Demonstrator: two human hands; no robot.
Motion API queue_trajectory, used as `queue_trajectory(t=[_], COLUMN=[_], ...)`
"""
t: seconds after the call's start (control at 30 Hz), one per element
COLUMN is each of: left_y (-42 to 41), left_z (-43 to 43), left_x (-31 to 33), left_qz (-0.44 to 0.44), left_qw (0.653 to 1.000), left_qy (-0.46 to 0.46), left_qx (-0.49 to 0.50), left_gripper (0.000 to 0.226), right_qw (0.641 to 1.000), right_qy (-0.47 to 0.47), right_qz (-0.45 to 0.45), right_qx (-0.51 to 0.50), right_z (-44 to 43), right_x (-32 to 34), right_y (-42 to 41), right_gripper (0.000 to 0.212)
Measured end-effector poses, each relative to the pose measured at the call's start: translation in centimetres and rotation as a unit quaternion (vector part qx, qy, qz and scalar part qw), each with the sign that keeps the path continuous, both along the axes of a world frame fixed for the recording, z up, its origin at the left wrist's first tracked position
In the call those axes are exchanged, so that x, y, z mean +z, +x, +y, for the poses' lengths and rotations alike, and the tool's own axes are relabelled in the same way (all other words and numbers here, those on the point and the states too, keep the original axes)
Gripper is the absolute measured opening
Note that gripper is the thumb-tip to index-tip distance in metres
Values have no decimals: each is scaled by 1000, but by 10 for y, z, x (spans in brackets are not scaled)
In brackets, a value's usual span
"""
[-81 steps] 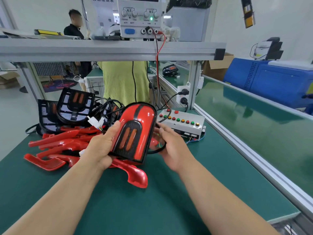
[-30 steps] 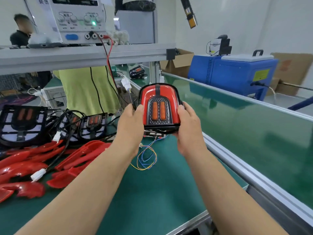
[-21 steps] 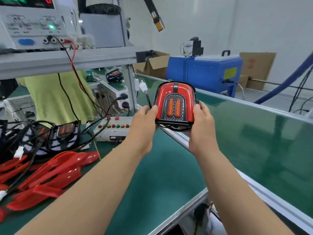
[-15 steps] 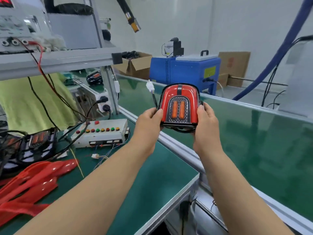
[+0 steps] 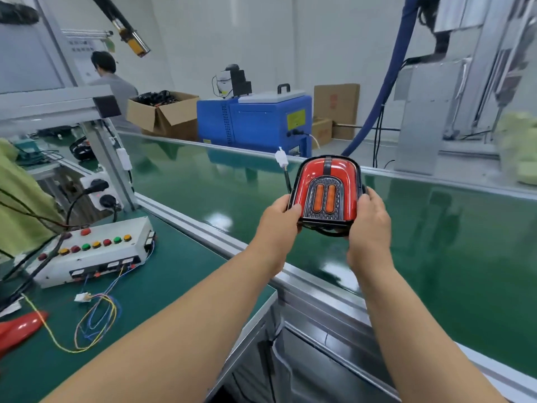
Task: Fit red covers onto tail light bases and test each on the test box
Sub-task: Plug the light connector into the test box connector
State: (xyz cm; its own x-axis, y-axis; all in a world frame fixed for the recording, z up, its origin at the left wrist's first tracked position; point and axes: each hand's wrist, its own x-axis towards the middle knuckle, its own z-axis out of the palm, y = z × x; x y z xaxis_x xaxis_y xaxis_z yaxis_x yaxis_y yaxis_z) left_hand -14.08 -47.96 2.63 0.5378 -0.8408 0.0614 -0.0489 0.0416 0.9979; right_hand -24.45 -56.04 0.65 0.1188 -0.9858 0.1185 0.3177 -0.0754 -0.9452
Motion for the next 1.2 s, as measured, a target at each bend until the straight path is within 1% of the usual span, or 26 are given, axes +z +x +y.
queue_trajectory(t=[0.17,0.3,0.43,0.53,0.63,0.7,0.8,0.93,1.07,1.2], left_y=[-17,-26,-31,-37,-43,-45,-44,-42,-42,-42], left_z=[-30,-50,-67,-76,-82,-84,-86,-86,-85,-84], left_x=[-17,-33,-42,-50,-58,-61,-64,-66,-67,-65], left_qz=[-20,-23,-8,8,22,20,8,-6,-19,-36], left_qw=[999,998,998,997,996,995,995,993,991,990], left_qy=[21,25,38,54,66,77,90,110,124,133], left_qx=[-31,-47,-59,-56,-58,-52,-45,-42,-43,-41], left_gripper=[27,29,29,28,27,27,25,25,25,25], right_qw=[999,998,996,994,990,989,985,975,968,964], right_qy=[11,19,31,48,79,99,128,144,145,150], right_qz=[25,40,55,67,80,78,80,127,170,187], right_qx=[-41,-54,-66,-77,-80,-80,-80,-112,-114,-112], right_z=[-19,-31,-36,-43,-49,-52,-53,-58,-62,-65], right_x=[-13,-20,-22,-26,-34,-41,-46,-53,-57,-60], right_y=[-24,-37,-47,-52,-57,-57,-55,-53,-53,-53], right_gripper=[29,26,30,29,39,32,32,31,26,38])
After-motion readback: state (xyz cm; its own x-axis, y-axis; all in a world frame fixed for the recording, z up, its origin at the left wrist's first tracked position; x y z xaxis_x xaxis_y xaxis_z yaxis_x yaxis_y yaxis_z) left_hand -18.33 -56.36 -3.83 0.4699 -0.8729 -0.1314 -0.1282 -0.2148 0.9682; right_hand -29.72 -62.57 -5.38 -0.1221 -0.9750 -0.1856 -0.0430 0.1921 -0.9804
